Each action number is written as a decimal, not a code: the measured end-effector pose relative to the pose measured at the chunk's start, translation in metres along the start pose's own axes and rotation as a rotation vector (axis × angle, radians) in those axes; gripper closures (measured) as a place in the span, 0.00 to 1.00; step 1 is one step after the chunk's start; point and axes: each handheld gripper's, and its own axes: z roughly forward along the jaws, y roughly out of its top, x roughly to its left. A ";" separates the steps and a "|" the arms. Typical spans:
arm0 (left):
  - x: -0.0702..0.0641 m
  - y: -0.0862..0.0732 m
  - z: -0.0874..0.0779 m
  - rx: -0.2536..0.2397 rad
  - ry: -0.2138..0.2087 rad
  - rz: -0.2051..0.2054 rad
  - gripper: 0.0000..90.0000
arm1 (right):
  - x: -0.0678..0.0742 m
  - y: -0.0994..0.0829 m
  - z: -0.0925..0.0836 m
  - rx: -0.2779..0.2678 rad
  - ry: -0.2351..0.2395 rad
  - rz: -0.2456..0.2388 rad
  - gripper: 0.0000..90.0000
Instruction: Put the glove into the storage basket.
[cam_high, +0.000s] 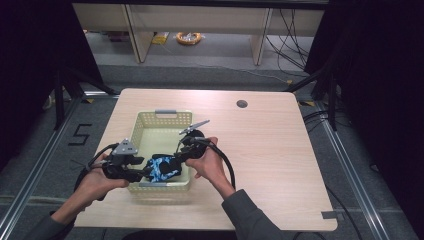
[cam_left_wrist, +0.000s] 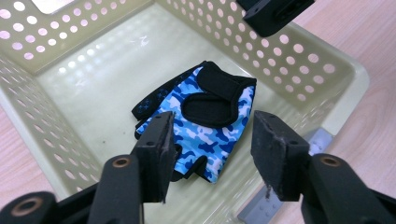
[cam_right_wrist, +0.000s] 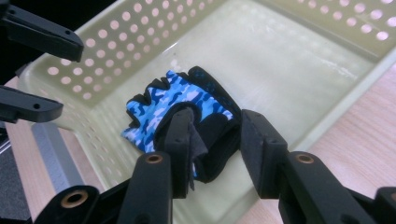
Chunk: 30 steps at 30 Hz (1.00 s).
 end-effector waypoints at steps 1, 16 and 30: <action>0.000 0.000 0.000 -0.003 -0.001 0.003 0.52 | -0.002 -0.001 -0.002 -0.013 0.010 -0.031 0.72; -0.021 0.003 -0.003 -0.043 -0.076 -0.022 0.46 | -0.012 -0.020 -0.030 -0.085 0.057 -0.052 0.66; -0.036 0.001 0.002 -0.067 -0.129 -0.044 0.37 | -0.025 -0.040 -0.062 -0.143 0.075 -0.043 0.54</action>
